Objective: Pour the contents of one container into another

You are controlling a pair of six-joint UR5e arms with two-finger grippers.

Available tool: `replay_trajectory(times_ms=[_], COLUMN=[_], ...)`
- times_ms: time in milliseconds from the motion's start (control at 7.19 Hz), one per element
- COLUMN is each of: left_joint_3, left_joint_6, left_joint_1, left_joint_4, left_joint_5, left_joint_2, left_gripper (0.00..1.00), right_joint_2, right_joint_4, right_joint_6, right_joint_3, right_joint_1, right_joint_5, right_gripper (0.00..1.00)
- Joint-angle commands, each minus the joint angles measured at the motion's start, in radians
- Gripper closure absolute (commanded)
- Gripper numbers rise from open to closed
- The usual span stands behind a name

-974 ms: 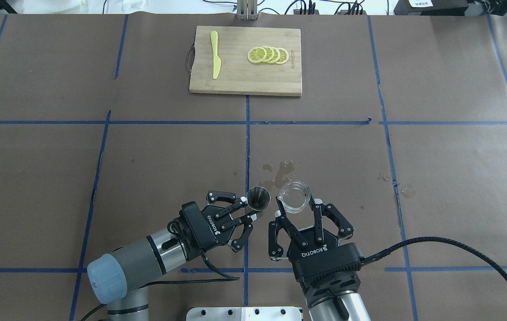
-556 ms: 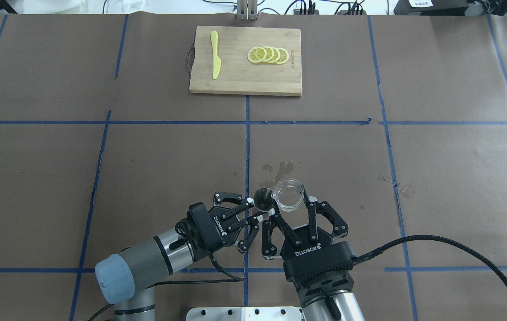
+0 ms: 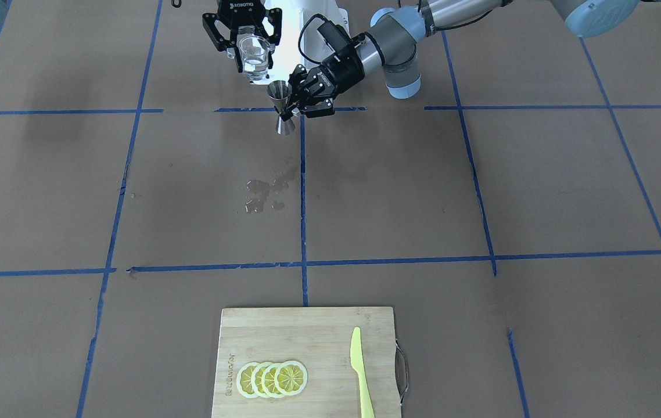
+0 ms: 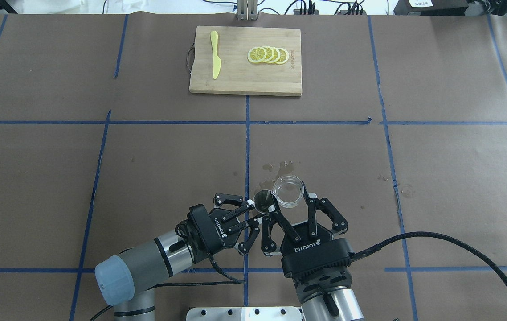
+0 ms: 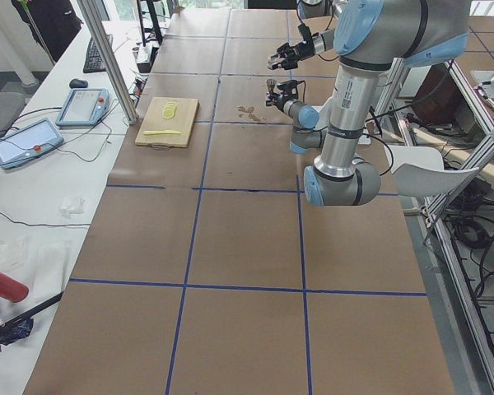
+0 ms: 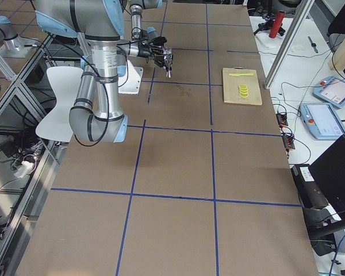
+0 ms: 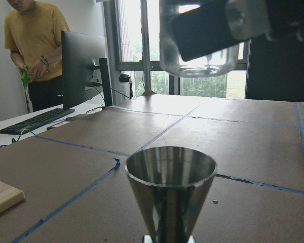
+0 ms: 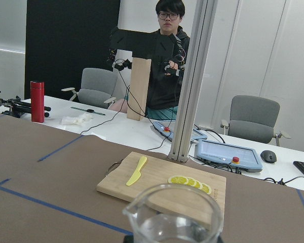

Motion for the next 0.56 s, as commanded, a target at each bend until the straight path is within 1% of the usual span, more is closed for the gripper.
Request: replay_trajectory(times_ms=[0, 278, 417], left_joint_3=[-0.001, 0.0, -0.001], left_joint_6=[0.0, 0.0, 0.0], left_joint_1=[0.001, 0.001, 0.002], left_joint_4=[0.0, 0.0, 0.0], left_joint_5=[0.0, 0.001, 0.001], left_joint_2=[-0.001, -0.003, -0.003], left_gripper=[1.0, 1.0, 1.0], right_joint_2=[0.001, 0.001, 0.001], right_joint_4=[-0.044, -0.113, -0.126], right_joint_6=[0.0, 0.0, 0.0], right_joint_3=[-0.001, -0.001, 0.0], right_joint_1=[0.01, 0.019, 0.02], right_joint_5=[0.0, 0.0, 0.0], right_gripper=[1.0, 1.0, 1.0])
